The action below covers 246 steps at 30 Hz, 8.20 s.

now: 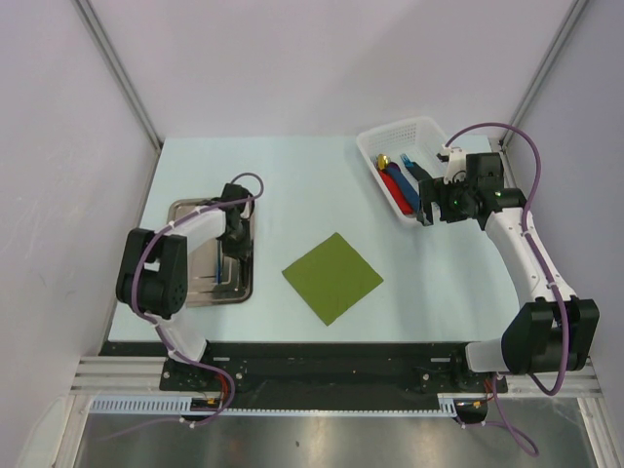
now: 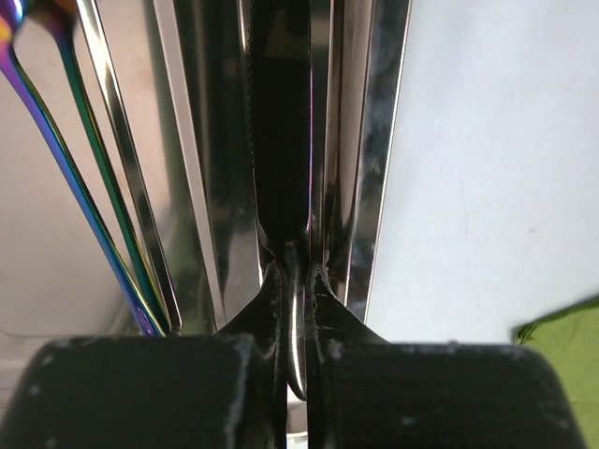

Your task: Place the utensils on the paper napkin and roll it up

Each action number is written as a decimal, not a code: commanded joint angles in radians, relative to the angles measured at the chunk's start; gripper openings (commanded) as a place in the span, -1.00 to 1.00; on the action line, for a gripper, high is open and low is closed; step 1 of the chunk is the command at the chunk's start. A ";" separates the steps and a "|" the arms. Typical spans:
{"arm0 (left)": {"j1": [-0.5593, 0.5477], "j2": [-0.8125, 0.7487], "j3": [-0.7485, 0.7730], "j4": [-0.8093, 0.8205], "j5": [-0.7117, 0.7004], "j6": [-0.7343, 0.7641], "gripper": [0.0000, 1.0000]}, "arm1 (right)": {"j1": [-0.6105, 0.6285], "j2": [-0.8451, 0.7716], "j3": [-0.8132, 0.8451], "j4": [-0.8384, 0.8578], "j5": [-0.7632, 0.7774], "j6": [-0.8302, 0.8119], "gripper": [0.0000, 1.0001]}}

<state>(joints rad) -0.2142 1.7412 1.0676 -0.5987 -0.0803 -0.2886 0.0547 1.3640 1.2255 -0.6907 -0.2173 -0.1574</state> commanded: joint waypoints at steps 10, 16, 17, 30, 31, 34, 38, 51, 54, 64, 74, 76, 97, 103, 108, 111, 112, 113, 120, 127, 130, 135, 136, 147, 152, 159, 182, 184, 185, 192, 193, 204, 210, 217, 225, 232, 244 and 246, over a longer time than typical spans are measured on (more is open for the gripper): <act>-0.022 -0.114 0.008 -0.098 -0.001 -0.067 -1.00 | -0.003 -0.013 0.031 0.013 -0.005 0.009 1.00; -0.025 -0.127 0.020 -0.105 0.011 -0.070 -1.00 | -0.004 -0.026 0.016 0.017 -0.005 0.010 0.99; -0.028 -0.135 0.019 -0.105 0.011 -0.070 -1.00 | -0.004 -0.029 0.014 0.017 -0.005 0.010 0.99; -0.126 -0.167 0.092 -0.133 0.050 -0.153 -1.00 | -0.004 -0.031 0.006 0.014 -0.008 0.012 0.99; -0.140 -0.152 0.113 -0.139 0.059 -0.167 -1.00 | -0.003 -0.031 0.006 0.013 -0.008 0.012 1.00; -0.206 -0.135 0.153 -0.135 0.059 -0.213 -1.00 | -0.003 -0.032 0.006 0.005 -0.008 0.007 1.00; -0.301 -0.079 0.232 -0.147 0.048 -0.279 -1.00 | -0.003 -0.042 -0.001 -0.001 -0.007 0.005 0.99; -0.531 0.125 0.436 -0.151 0.034 -0.439 -1.00 | -0.004 -0.134 -0.095 -0.021 -0.001 -0.002 0.99; -0.559 0.149 0.456 -0.139 0.030 -0.454 -1.00 | -0.010 -0.149 -0.113 -0.027 -0.005 -0.011 1.00; -0.587 0.219 0.473 -0.112 0.013 -0.454 -1.00 | -0.035 -0.160 -0.121 -0.032 -0.034 -0.025 1.00; -0.582 0.257 0.476 -0.107 -0.007 -0.435 -1.00 | -0.047 -0.160 -0.126 -0.038 -0.053 -0.031 0.99; -0.582 0.264 0.470 -0.107 -0.010 -0.435 -1.00 | -0.047 -0.158 -0.127 -0.038 -0.053 -0.033 1.00; -0.574 0.256 0.502 -0.138 -0.038 -0.376 -0.20 | -0.110 -0.143 -0.113 -0.038 -0.093 -0.044 0.99; -0.528 0.040 0.588 -0.153 -0.069 -0.268 0.15 | -0.107 -0.118 -0.071 -0.021 -0.139 -0.033 1.00; -0.375 -0.107 0.421 -0.099 -0.012 -0.153 0.11 | -0.082 -0.088 -0.034 0.023 -0.183 0.016 0.99; -0.312 -0.164 0.329 -0.084 0.072 -0.089 -0.09 | -0.034 -0.065 -0.006 0.049 -0.224 0.071 0.99; -0.303 -0.186 0.307 -0.063 0.135 -0.072 -0.17 | -0.015 -0.063 -0.003 0.062 -0.252 0.096 0.99; -0.297 -0.193 0.273 -0.061 0.155 -0.048 -0.25 | 0.000 -0.054 -0.004 0.075 -0.264 0.116 1.00; -0.289 -0.184 0.178 -0.019 0.263 -0.032 -0.53 | 0.259 0.099 -0.001 0.220 -0.199 0.340 0.41; -0.298 -0.097 0.166 0.023 0.338 -0.050 -0.70 | 0.414 0.316 0.026 0.252 -0.025 0.516 -0.68; -0.298 -0.065 0.166 0.033 0.329 -0.049 -0.75 | 0.473 0.362 0.025 0.278 0.024 0.550 -0.79; -0.304 -0.013 0.158 0.048 0.330 -0.066 -0.79 | 0.502 0.426 0.035 0.316 0.107 0.616 -0.88; -0.307 -0.005 0.160 0.048 0.324 -0.067 -0.79 | 0.511 0.447 0.051 0.318 0.111 0.625 -0.88; -0.306 0.061 0.180 0.030 0.295 -0.072 -0.81 | 0.563 0.572 0.130 0.306 0.216 0.673 -0.95; -0.303 0.076 0.164 0.039 0.303 -0.076 -0.81 | 0.563 0.616 0.144 0.310 0.248 0.677 -0.95; -0.284 0.104 0.166 0.034 0.307 -0.081 -0.83 | 0.562 0.661 0.157 0.298 0.260 0.682 -0.87; -0.271 0.118 0.169 0.025 0.312 -0.083 -0.85 | 0.545 0.679 0.151 0.284 0.228 0.699 -0.53; -0.271 0.116 0.167 0.027 0.310 -0.083 -0.85 | 0.542 0.681 0.152 0.281 0.226 0.699 -0.53; -0.269 0.115 0.170 0.027 0.310 -0.083 -0.86 | 0.540 0.679 0.154 0.281 0.226 0.699 -0.53; -0.235 0.014 0.192 0.066 0.292 -0.086 -0.78 | 0.533 0.609 0.195 0.289 0.187 0.665 -0.45; -0.226 -0.026 0.195 0.080 0.286 -0.083 -0.71 | 0.534 0.591 0.198 0.298 0.185 0.659 -0.42; 0.087 -0.152 0.238 -0.123 0.130 0.070 -0.51 | 0.508 0.451 0.302 0.324 0.089 0.524 0.19; 0.271 -0.134 0.223 -0.216 0.083 0.215 -0.46 | 0.475 0.397 0.292 0.281 -0.050 0.440 0.99; 0.329 -0.034 0.203 -0.191 0.125 0.286 -0.30 | 0.424 0.365 0.218 0.290 -0.252 0.406 0.99; 0.326 0.089 0.239 -0.122 0.243 0.269 -0.31 | 0.381 0.362 0.193 0.292 -0.329 0.409 0.99; 0.297 0.127 0.213 -0.044 0.205 0.249 -0.29 | 0.361 0.392 0.200 0.266 -0.364 0.423 1.00; 0.292 0.149 0.232 -0.012 0.219 0.215 -1.00 | 0.324 0.414 0.233 0.250 -0.399 0.432 0.99; 0.297 0.065 0.213 0.003 0.302 0.215 -1.00 | 0.321 0.409 0.244 0.272 -0.428 0.441 0.99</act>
<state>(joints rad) 0.0826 1.9095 1.2869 -0.6357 0.0990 -0.0700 0.3859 1.7748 1.4197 -0.4442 -0.5789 0.2691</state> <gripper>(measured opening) 0.020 0.994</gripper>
